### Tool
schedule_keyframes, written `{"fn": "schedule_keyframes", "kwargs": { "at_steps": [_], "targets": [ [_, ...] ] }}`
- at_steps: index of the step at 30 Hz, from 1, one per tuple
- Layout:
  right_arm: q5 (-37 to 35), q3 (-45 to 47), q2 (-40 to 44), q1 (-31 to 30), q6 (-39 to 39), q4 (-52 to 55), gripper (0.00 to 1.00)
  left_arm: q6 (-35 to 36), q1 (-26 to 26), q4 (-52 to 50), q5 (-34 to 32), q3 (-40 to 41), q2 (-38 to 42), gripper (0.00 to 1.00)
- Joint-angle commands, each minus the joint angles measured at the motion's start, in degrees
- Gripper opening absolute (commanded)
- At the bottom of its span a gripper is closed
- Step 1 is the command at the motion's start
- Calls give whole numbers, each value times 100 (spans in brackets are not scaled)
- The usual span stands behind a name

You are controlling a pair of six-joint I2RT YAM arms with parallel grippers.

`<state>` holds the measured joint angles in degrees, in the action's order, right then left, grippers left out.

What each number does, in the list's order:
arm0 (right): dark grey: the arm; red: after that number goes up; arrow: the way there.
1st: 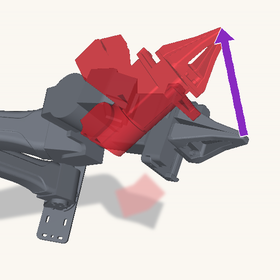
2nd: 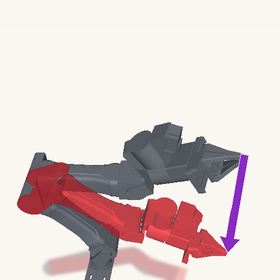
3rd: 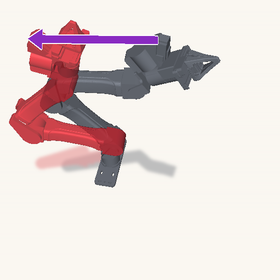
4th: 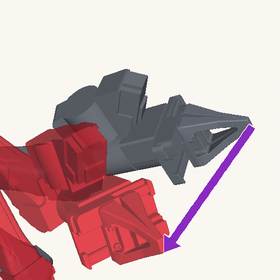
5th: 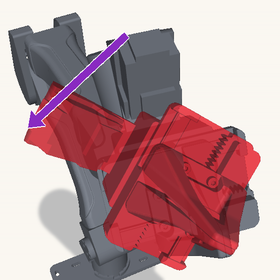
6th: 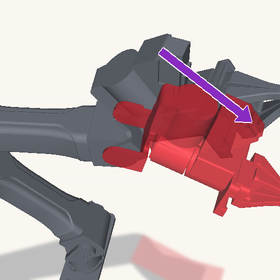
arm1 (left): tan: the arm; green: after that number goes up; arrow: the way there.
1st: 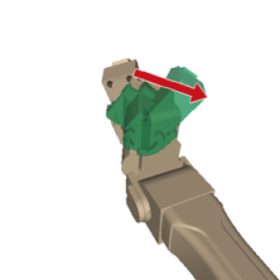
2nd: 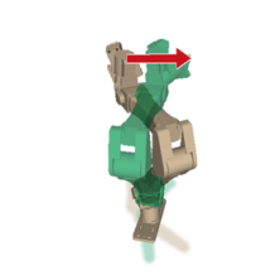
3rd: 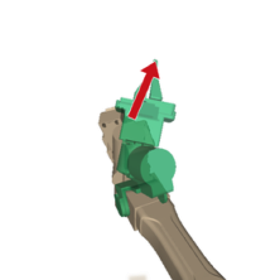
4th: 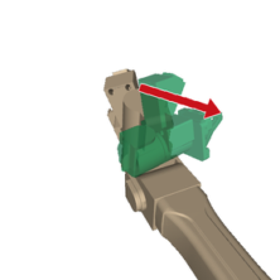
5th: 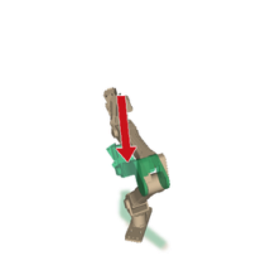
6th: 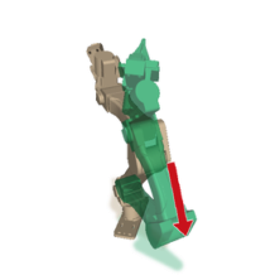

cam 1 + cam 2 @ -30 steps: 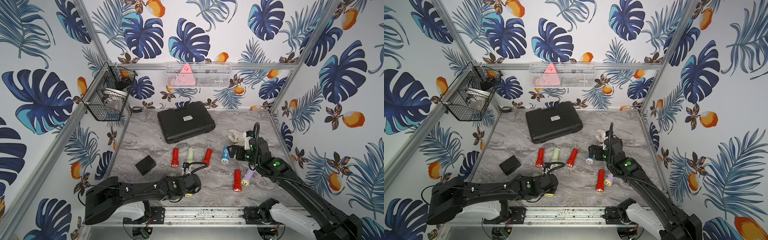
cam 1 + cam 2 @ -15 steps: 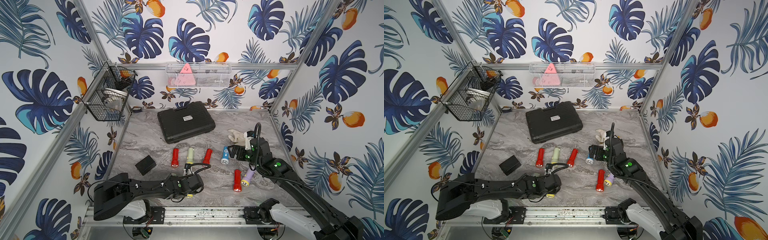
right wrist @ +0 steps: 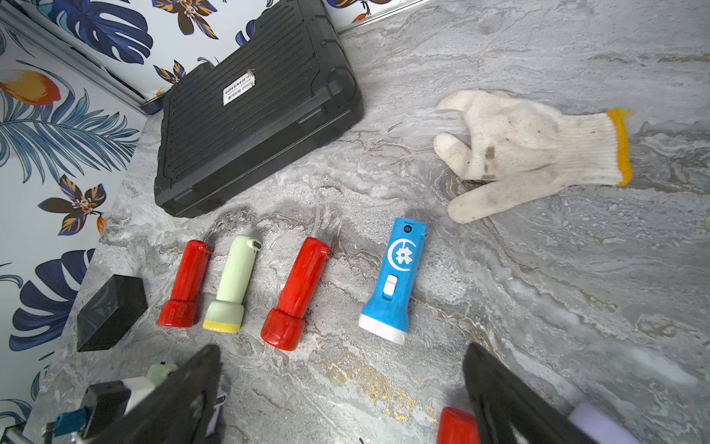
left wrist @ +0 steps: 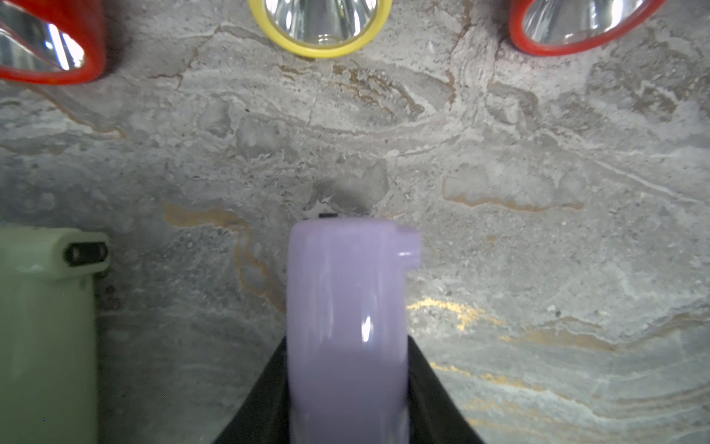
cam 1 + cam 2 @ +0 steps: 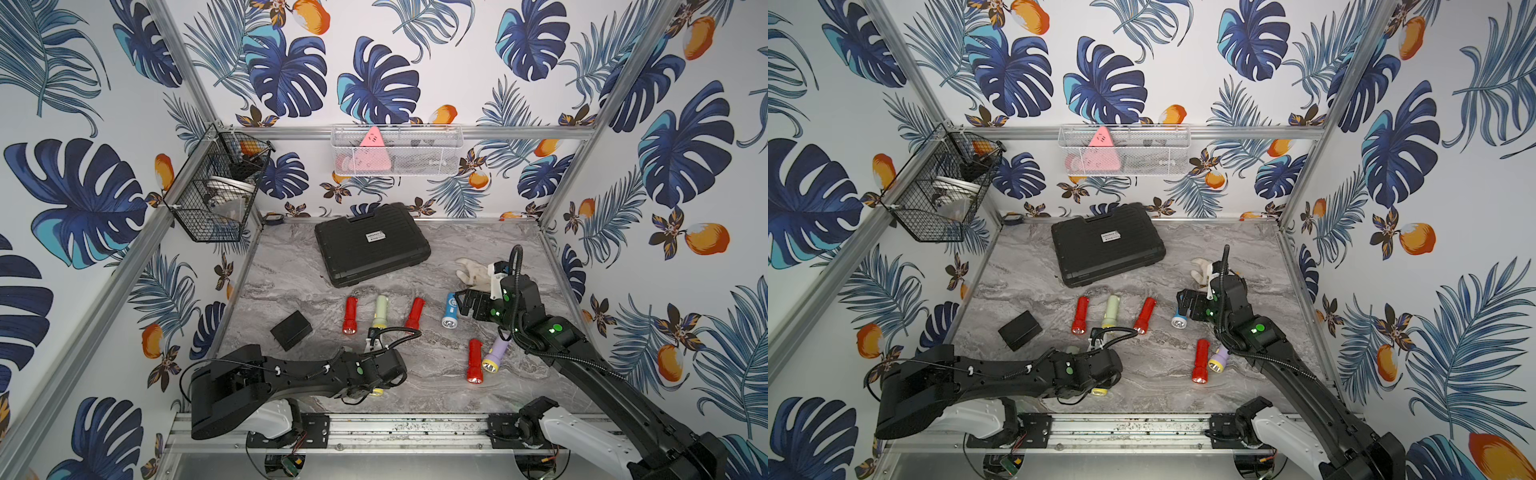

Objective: Close the plug at the bottom of the flashlight
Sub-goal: Place the flashlight at the center of the board, then pick up the flashlight from the center of the board.

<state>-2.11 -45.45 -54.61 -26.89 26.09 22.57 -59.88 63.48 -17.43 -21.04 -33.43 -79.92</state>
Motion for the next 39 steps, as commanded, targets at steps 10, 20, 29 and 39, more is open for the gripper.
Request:
{"fn": "schedule_keyframes", "kwargs": {
  "at_steps": [10, 20, 29, 39],
  "targets": [
    [-96, -150, -27, 35, -8, 162, 100, 203, -38, -177, -232, -224, 187, 70],
    [-479, -166, -265, 256, 271, 566, 100, 1184, -80, -889, -635, -1122, 1017, 70],
    [-467, -263, -646, 434, 621, 1608, 100, 2567, -267, 227, -411, -1229, 1197, 77],
    [369, 456, -645, 342, 1426, 1597, 88, 2846, -1443, 564, 599, -802, 1955, 99]
  ]
}}
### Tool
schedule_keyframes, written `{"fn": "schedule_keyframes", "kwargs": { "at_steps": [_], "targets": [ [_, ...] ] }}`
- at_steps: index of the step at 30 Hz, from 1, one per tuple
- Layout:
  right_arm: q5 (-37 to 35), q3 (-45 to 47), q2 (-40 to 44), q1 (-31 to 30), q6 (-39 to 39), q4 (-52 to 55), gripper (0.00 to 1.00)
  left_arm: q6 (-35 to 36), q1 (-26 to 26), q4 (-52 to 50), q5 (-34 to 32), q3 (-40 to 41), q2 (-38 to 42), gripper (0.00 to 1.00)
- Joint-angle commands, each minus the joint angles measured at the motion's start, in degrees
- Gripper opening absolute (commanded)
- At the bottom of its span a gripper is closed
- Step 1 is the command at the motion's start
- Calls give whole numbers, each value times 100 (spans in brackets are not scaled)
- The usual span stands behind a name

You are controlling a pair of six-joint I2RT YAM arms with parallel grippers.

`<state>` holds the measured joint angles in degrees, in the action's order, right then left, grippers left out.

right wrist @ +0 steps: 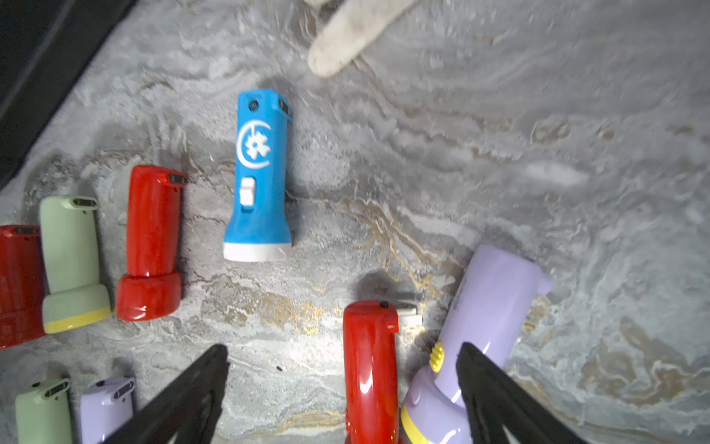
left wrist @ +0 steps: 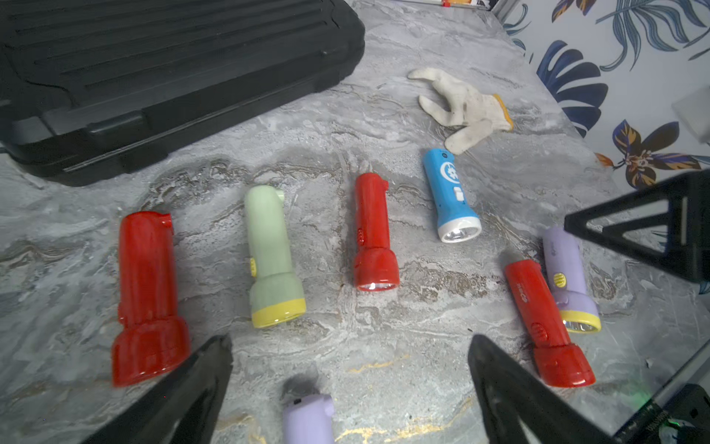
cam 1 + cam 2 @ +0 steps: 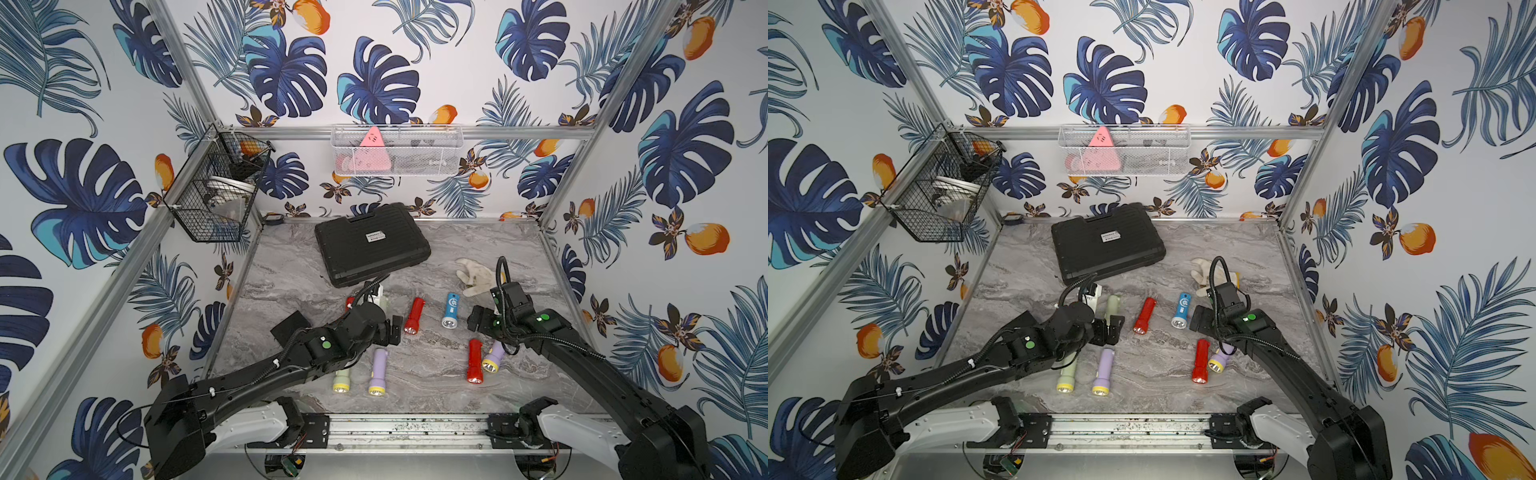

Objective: Close the plug at the bottom of the flashlight
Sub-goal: Pick up the flashlight from the center of the board.

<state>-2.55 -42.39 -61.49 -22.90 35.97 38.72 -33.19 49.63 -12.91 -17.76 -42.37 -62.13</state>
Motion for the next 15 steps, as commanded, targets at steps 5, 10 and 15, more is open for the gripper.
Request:
{"fn": "schedule_keyframes", "kwargs": {
  "at_steps": [5, 10, 15],
  "targets": [
    [228, 167, -294, -613, 780, 216, 82, 80, -76, -75, 295, 483, 613, 99],
    [-301, 216, -562, -886, 1185, 492, 73, -42, -110, -119, 211, 749, 908, 99],
    [-408, 342, -655, -971, 1439, 410, 70, 71, -146, -105, 138, 727, 997, 99]
  ]
}}
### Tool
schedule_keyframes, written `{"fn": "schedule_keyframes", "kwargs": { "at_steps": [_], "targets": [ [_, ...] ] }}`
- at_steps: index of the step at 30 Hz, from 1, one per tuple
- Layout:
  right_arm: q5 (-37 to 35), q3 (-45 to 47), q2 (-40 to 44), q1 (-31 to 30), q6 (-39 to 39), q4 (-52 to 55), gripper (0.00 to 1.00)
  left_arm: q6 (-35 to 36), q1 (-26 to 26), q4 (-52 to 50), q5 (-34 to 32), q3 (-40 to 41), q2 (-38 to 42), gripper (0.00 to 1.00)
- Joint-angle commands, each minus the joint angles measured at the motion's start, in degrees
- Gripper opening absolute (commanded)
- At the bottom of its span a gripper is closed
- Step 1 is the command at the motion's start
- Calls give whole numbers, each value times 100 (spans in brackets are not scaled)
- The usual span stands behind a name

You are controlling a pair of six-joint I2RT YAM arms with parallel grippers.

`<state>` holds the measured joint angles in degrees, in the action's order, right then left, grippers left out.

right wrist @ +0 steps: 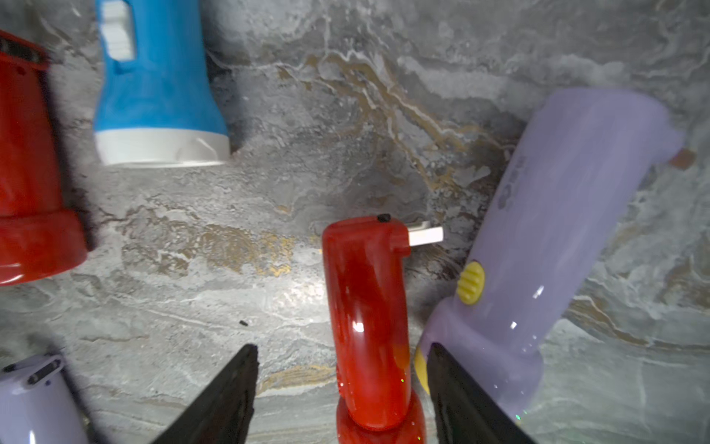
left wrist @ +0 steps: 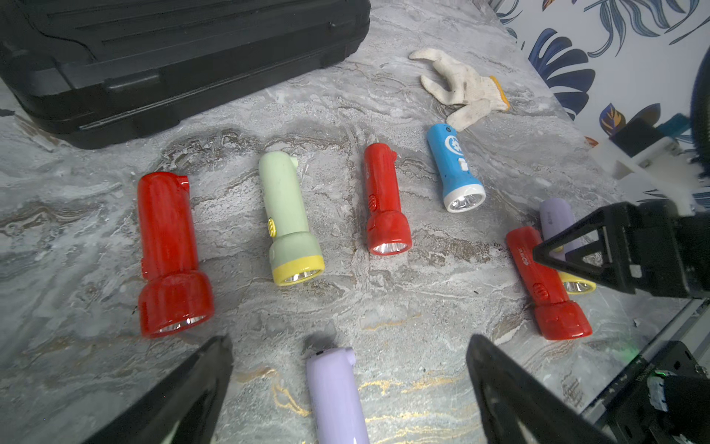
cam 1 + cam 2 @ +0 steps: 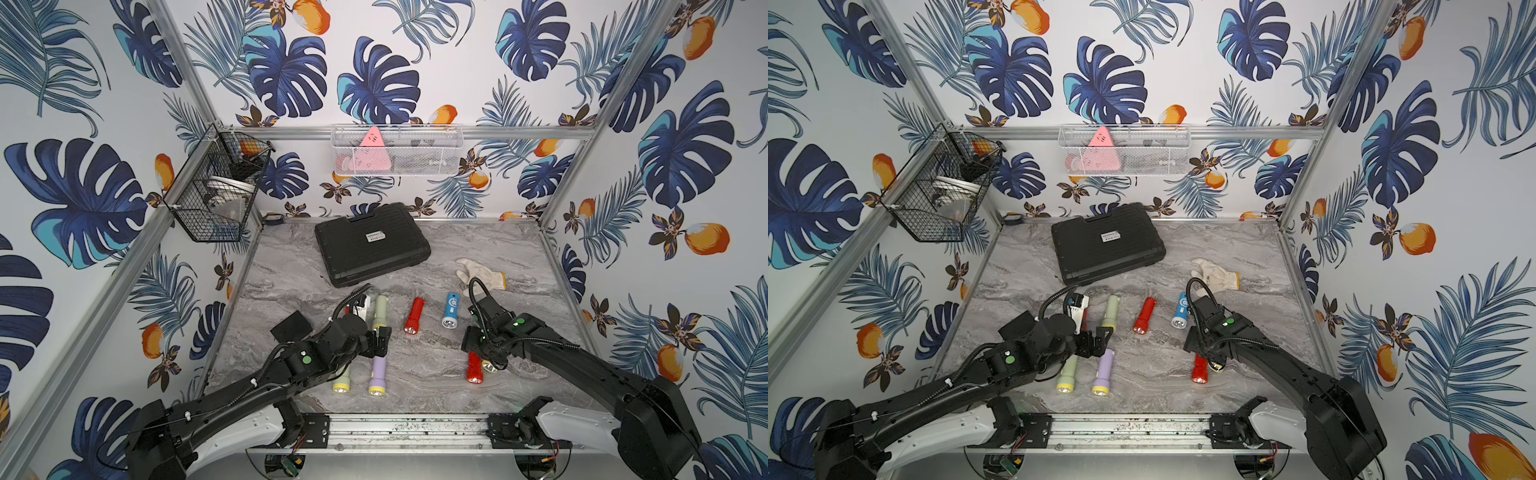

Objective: Close the plug at the bottom of the flashlight
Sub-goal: Pick up the flashlight from the center of the board.

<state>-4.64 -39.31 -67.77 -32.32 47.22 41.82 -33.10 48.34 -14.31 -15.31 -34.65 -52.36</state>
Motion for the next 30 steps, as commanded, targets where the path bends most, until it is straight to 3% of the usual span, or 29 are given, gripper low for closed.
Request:
{"fn": "schedule_keyframes", "kwargs": {
  "at_steps": [1, 23, 30],
  "targets": [
    [-169, 43, -37, -37, 337, 50, 69, 104, -26, 33, -111, -65, 9, 99],
    [-441, -37, -1055, -389, 429, -236, 61, -240, -110, -14, 101, 368, 379, 99],
    [-398, -41, -1270, -464, 460, -341, 52, -209, -123, -20, 59, 397, 467, 99]
  ]
}}
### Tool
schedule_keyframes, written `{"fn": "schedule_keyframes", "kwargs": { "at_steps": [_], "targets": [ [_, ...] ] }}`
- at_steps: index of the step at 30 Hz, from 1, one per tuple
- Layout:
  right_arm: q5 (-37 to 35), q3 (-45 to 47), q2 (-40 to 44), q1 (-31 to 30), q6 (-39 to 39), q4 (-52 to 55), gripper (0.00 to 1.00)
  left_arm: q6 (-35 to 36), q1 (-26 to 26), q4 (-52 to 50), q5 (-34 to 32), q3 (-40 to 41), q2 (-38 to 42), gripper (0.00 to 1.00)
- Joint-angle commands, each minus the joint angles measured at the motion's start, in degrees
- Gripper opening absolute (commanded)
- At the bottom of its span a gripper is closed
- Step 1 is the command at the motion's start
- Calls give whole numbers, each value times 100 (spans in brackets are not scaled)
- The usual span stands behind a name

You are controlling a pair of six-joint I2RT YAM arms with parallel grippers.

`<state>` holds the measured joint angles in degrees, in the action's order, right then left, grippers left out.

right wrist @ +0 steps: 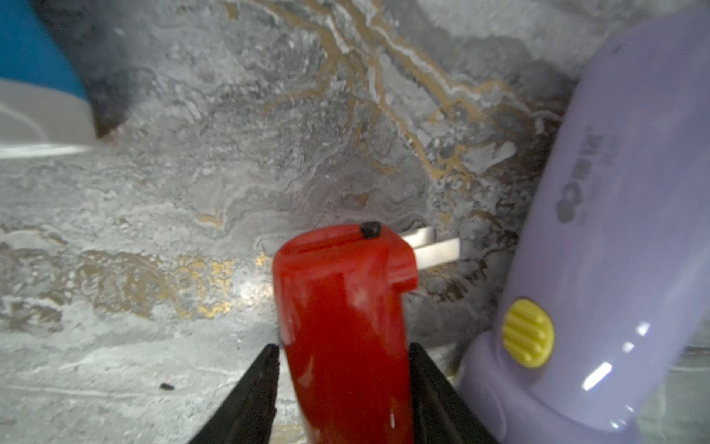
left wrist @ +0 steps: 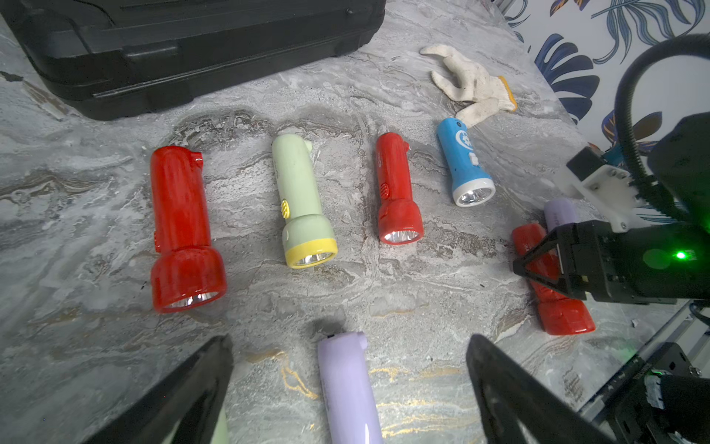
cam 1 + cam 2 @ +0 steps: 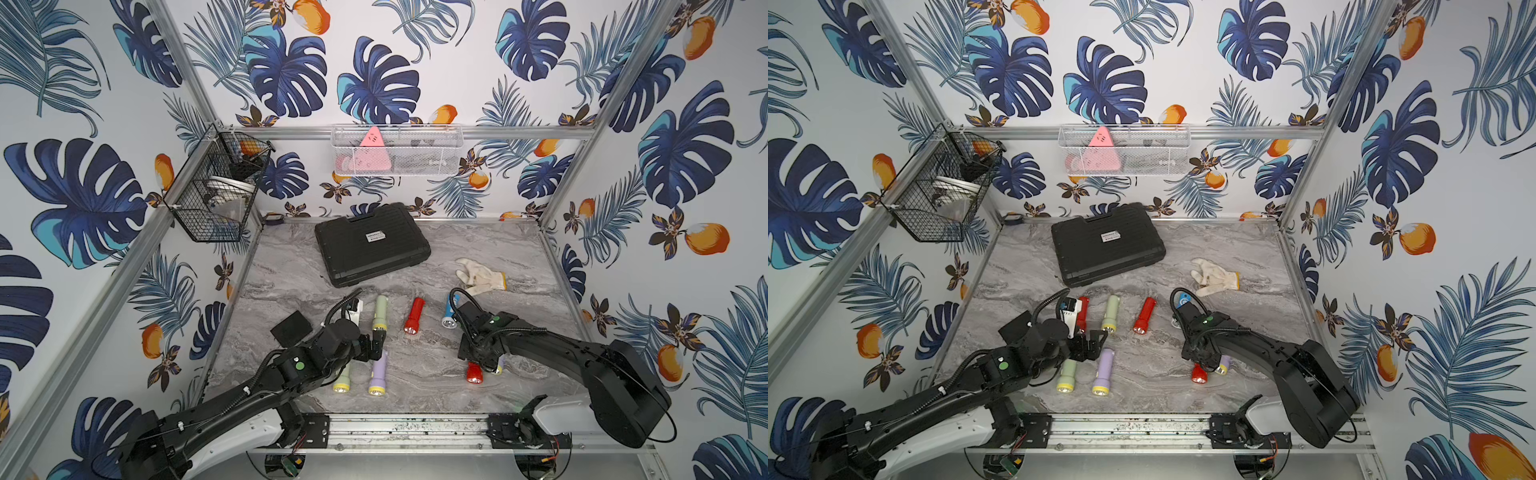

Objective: Close the plug at the bottom of the flashlight
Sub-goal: Pick up the flashlight from the center of the board.

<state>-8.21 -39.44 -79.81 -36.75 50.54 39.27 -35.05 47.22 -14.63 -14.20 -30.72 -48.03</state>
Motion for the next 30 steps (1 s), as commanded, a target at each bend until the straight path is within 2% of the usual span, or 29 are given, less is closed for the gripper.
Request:
{"fn": "schedule_keyframes", "kwargs": {
  "at_steps": [1, 4, 8, 15, 18, 24, 26, 30],
  "targets": [
    [-49, -29, -108, -38, 137, -75, 51, -19, -11, 13, -53, 11, 39, 99],
    [-15, 6, -233, -60, 125, -102, 48, -11, -11, -30, -57, 22, 71, 99],
    [4, 17, -294, -75, 97, -158, 37, -9, -13, -46, -92, 49, 175, 99],
    [13, -198, 44, -95, -325, -219, 24, 33, -45, -87, -124, -21, 207, 99],
    [69, -477, 330, -95, -858, -248, 22, 68, -55, -35, -121, -81, 174, 99],
    [270, -1053, 927, -95, -2292, -405, 12, 143, -121, 108, 37, -437, -41, 99],
    [257, -1088, 1192, -104, -2766, -706, 4, 173, -165, 110, 153, -655, -113, 99],
    [41, -901, 1599, -113, -3703, -1736, 0, 170, -271, 110, 419, -1046, -204, 99]
  ]
}}
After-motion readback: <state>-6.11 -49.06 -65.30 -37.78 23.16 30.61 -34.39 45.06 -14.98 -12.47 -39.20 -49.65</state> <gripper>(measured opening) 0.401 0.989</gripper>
